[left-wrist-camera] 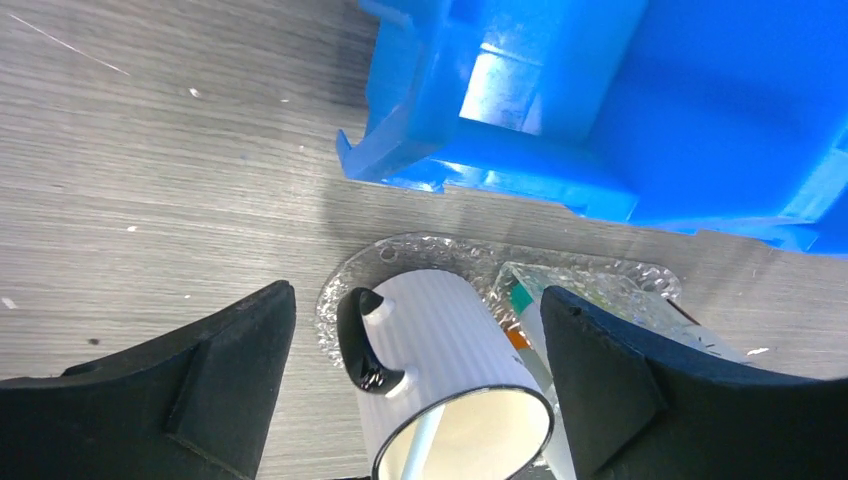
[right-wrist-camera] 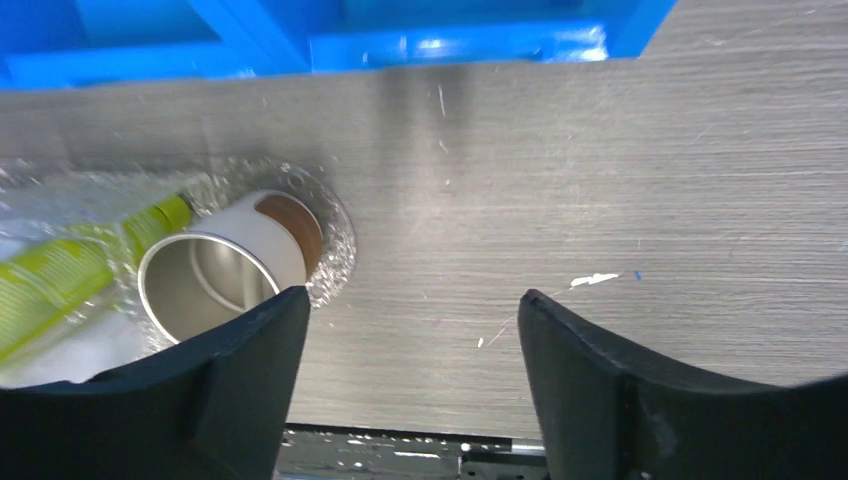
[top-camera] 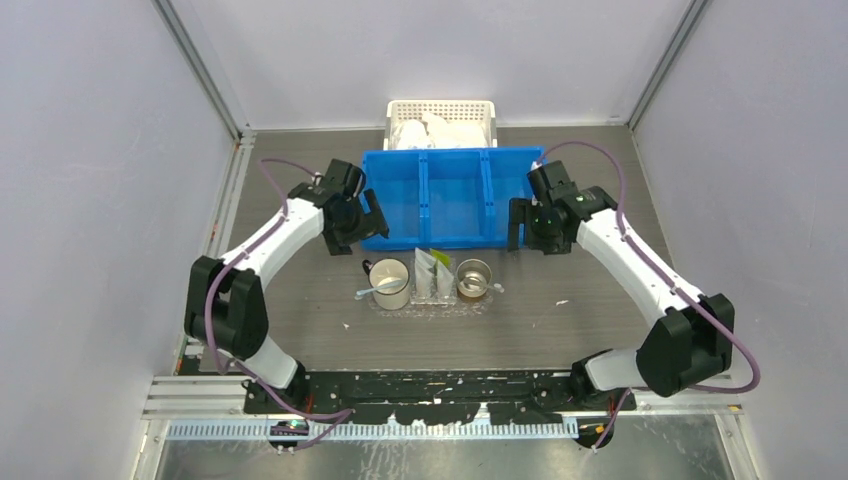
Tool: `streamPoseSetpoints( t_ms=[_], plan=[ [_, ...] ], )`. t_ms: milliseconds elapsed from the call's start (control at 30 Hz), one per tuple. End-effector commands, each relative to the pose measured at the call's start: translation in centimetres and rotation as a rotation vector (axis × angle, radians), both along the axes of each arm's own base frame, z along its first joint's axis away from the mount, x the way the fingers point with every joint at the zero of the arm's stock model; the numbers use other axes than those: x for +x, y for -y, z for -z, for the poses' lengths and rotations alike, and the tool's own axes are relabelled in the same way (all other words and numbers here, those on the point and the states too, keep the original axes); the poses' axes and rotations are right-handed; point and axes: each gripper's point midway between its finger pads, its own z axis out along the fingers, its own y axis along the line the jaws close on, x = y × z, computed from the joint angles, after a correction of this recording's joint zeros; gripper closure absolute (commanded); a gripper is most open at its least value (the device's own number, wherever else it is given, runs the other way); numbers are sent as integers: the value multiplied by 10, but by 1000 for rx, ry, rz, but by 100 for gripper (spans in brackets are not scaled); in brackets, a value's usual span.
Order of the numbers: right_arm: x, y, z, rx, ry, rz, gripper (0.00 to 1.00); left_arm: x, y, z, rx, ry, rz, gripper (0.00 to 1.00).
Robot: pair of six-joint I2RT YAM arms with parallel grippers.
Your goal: Prepare toiletry sets of a toothbrush and toothpaste on the tray
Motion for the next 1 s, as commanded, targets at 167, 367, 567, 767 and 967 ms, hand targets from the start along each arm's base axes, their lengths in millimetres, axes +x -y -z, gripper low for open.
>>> streamPoseSetpoints(
  t_ms=[167,367,567,767,967],
  plan=[
    [63,20,-76,13,213,85,4,30,-41,-82,77,193,26,0],
    [125,50,-72,-53,244,145,16,74,-63,-82,96,175,11,1],
    [159,73,-14,-126,137,122,20,101,-55,-57,94,131,43,4],
    [178,74,25,-52,79,126,27,120,-53,-32,112,100,49,10],
    [189,55,46,51,51,118,61,133,-61,-19,165,81,25,30]
  ],
)
